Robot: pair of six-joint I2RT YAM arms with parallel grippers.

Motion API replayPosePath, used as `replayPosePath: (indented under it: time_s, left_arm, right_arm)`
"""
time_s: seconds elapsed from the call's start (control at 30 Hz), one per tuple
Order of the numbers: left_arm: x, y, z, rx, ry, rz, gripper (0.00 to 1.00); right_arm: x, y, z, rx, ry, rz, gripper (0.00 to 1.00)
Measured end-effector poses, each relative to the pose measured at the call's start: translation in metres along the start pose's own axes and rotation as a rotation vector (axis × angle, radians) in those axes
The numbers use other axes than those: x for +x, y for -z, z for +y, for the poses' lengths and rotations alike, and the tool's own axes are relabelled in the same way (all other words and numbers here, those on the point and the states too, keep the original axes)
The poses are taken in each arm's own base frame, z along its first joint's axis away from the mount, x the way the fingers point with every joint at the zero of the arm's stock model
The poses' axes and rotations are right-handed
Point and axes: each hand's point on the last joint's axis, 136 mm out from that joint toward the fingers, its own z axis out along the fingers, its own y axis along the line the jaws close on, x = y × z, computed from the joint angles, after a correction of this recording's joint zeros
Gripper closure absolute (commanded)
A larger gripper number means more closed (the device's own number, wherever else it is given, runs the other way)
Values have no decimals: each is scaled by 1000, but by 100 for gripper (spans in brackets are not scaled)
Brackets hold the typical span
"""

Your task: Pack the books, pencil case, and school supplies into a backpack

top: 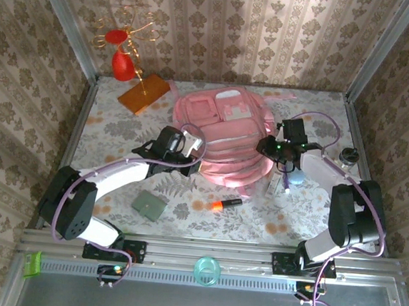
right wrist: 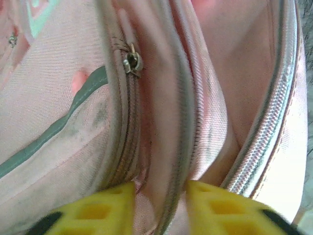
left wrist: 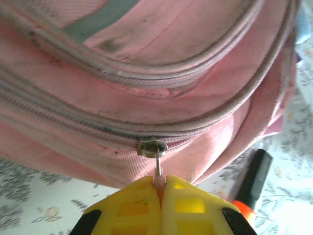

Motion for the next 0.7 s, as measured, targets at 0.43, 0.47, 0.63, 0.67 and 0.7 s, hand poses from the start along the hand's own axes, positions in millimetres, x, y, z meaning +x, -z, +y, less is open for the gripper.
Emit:
replayPosePath:
  time_s: [0.43, 0.47, 0.63, 0.67, 0.7]
  left_arm:
    - [-12, -23, -52, 138, -57, 26, 100]
    - [-12, -24, -52, 139, -58, 27, 100]
    - [-12, -25, -55, 142, -65, 25, 100]
    - [-12, -25, -56, 143, -66, 24, 100]
    - [-12, -25, -57, 143, -68, 23, 100]
  right_arm:
    - [43, 35, 32, -106, -13, -19, 41]
    - [49, 32, 32, -107, -21, -6, 41]
    - [66, 20, 39, -118, -49, 35, 43]
    - [67, 18, 41, -123, -55, 35, 44]
    - [66, 16, 42, -127, -58, 32, 45]
